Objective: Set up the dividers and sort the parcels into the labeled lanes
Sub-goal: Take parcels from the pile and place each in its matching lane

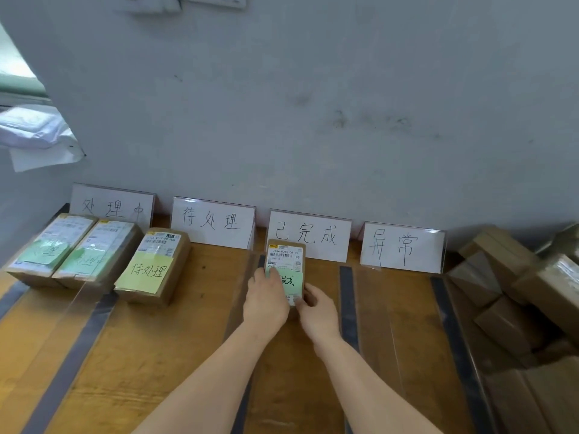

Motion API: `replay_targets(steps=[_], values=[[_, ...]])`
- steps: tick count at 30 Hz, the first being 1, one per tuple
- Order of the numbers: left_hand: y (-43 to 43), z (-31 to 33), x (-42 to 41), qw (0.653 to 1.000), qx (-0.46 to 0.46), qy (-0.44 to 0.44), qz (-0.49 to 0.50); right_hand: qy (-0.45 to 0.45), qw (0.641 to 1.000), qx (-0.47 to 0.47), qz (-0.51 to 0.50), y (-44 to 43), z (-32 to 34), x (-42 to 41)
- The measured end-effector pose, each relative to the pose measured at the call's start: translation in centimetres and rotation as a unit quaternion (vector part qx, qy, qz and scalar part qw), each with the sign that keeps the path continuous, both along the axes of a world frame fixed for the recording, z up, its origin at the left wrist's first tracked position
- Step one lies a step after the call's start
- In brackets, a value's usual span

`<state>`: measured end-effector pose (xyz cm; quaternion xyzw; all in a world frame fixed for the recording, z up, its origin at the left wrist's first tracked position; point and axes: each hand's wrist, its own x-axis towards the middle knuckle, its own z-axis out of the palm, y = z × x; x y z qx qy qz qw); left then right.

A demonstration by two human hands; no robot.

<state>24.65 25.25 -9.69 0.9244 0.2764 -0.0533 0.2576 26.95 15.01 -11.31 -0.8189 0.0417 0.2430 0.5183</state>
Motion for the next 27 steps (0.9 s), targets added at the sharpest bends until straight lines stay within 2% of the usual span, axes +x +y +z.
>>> replay_targets(steps=[9, 13, 19, 27], values=[[0.0, 1.3, -0.7, 0.996, 0.067, 0.009, -0.063, -0.070, 0.981, -0.137, 0.116, -1.8, 1.1, -0.6], [0.3, 2.6, -1.5, 0.985, 0.125, 0.022, -0.113, -0.131, 0.944, -0.234, 0.189, -3.3, 2.8, -0.8], [-0.3, 5.5, -3.1, 0.964, 0.200, 0.022, -0.173, -0.215, 0.889, -0.327, 0.237, -5.2, 6.6, -1.8], [-3.9, 10.2, -6.9, 0.943, 0.256, -0.013, -0.212, -0.285, 0.855, -0.357, 0.247, -9.3, 11.6, -5.6]])
